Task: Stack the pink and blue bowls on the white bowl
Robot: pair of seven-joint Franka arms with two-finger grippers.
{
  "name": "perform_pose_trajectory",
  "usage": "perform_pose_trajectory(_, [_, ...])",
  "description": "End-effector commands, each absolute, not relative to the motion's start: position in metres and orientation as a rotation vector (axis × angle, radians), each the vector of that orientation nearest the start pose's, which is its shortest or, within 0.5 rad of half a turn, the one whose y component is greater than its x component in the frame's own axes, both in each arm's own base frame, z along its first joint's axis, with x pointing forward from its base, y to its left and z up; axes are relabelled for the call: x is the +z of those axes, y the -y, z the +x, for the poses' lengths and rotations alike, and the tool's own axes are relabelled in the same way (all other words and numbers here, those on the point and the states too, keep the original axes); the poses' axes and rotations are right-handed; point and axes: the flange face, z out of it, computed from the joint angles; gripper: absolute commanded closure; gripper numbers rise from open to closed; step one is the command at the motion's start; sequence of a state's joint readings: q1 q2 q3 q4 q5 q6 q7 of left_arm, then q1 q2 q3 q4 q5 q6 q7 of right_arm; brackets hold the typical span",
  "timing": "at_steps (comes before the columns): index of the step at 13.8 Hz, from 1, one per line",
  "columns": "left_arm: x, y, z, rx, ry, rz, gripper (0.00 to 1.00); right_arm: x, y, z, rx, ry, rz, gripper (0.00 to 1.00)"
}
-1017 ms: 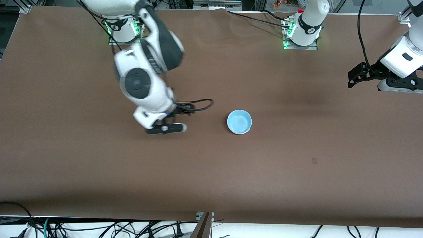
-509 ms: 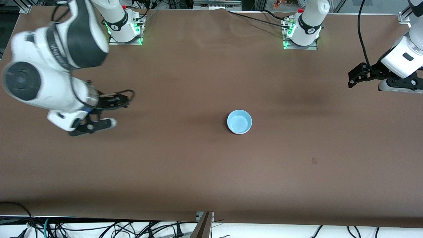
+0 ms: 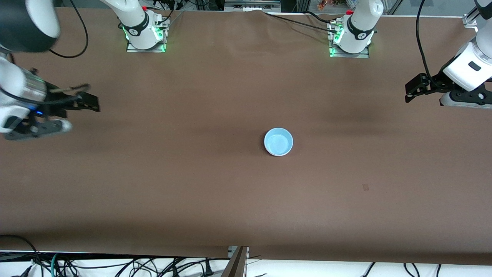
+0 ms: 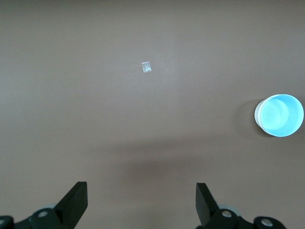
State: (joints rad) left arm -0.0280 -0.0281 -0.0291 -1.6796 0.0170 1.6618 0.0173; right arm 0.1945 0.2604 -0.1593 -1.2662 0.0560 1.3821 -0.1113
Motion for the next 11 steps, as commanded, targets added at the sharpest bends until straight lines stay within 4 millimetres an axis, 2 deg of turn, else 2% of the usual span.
perform_pose_trajectory(1, [0.599, 0.029, 0.554, -0.027, -0.143, -3.124, 0.0, 0.617, -0.002, 0.583, 0.209, 0.163, -3.1, 0.0])
perform_pose_trajectory(3, [0.599, 0.029, 0.554, -0.027, -0.143, -3.124, 0.0, 0.609, 0.023, 0.578, 0.223, 0.108, -3.12, 0.0])
perform_pose_trajectory(5, [0.599, 0.029, 0.554, -0.027, -0.143, -3.124, 0.0, 0.61, 0.03, 0.578, 0.212, 0.104, -3.185, 0.0])
perform_pose_trajectory(7, [0.599, 0.029, 0.554, -0.027, -0.146, -3.124, 0.0, 0.611, 0.023, 0.574, 0.228, 0.121, -3.195, 0.0])
perform_pose_trajectory(9, [0.599, 0.029, 0.554, -0.027, -0.143, -3.124, 0.0, 0.612, 0.001, 0.568, 0.229, 0.176, -3.195, 0.0])
perform_pose_trajectory(11, [0.599, 0.029, 0.554, -0.027, -0.146, -3.124, 0.0, 0.612, -0.001, 0.563, 0.252, 0.108, -3.188, 0.0])
